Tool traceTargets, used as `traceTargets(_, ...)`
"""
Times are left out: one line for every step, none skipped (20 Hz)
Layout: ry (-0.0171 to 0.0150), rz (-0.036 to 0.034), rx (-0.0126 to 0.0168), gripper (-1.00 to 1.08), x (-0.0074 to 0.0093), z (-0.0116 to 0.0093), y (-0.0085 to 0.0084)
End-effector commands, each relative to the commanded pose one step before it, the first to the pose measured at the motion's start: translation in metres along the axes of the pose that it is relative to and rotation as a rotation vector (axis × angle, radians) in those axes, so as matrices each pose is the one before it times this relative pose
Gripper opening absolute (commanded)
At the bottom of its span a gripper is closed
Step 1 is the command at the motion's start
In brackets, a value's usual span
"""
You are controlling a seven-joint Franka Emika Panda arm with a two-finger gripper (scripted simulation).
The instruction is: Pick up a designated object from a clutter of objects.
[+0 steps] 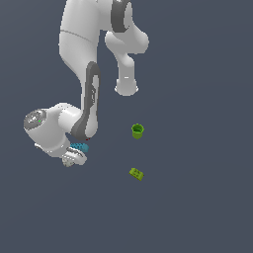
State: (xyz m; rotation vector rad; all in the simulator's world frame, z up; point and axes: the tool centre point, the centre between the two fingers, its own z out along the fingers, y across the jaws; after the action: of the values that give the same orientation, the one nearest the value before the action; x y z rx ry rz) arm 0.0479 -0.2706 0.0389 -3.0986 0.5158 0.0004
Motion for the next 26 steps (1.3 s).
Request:
traceTargets(0.00053,-0.00009,-0.00016,-1.00,-0.00031,-0.00077,-0.00045)
traceTargets(0.00000,0.00000,0.00000,-1.00,-0.00056,-0.00065,-0.00059)
traceTargets(0.00000,0.00000,0.00000,-1.00,-0.00079,-0.00092,-0.00083)
traceTargets(0.00000,0.00000,0.00000,-1.00,-0.00102,-0.00118,-0.00108)
traceTargets(0.00000,0.00000,0.00000,-1.00,-0.00125,-0.00146,-0.00132)
traceTargets(0.00000,0.00000,0.00000,-1.00,-0.00149,-0.00173,-0.00158)
traceTargets(0.00000,0.00000,0.00000,-1.00,-0.00174,-0.00202,-0.00184)
traceTargets(0.00000,0.00000,0.00000,-1.00,-0.00199,-0.00231,-0.00211)
traceTargets(0.00000,0.00000,0.00000,-1.00,-0.00225,-0.00262,-0.00238)
traceTargets(0.00000,0.00000,0.00000,-1.00,-0.00252,-0.00293,-0.00267)
traceTargets(-0.00013,-0.00008,0.00067,-1.00,-0.00279,-0.00313,-0.00297)
traceTargets(0.00000,0.00000,0.00000,-1.00,-0.00307,-0.00357,-0.00325)
traceTargets(0.00000,0.00000,0.00000,-1.00,-0.00335,-0.00390,-0.00355)
traceTargets(0.00000,0.00000,0.00000,-1.00,-0.00363,-0.00422,-0.00385)
traceTargets(0.00000,0.00000,0.00000,-1.00,-0.00391,-0.00456,-0.00415)
traceTargets(0.00000,0.00000,0.00000,-1.00,-0.00419,-0.00489,-0.00445)
traceTargets(-0.00005,-0.00013,0.00068,-1.00,-0.00447,-0.00518,-0.00478)
traceTargets(0.00000,0.00000,0.00000,-1.00,-0.00476,-0.00557,-0.00506)
traceTargets(0.00000,0.00000,0.00000,-1.00,-0.00504,-0.00591,-0.00537)
traceTargets(0.00000,0.00000,0.00000,-1.00,-0.00530,-0.00623,-0.00565)
traceTargets(0.00000,0.00000,0.00000,-1.00,-0.00536,-0.00631,-0.00572)
traceTargets(-0.00010,-0.00021,0.00065,-1.00,-0.00536,-0.00628,-0.00579)
traceTargets(0.00000,0.00000,0.00000,-1.00,-0.00538,-0.00636,-0.00575)
traceTargets(0.00000,0.00000,0.00000,-1.00,-0.00539,-0.00639,-0.00576)
traceTargets(0.00000,0.00000,0.00000,-1.00,-0.00540,-0.00641,-0.00577)
traceTargets(0.00000,0.00000,0.00000,-1.00,-0.00540,-0.00644,-0.00578)
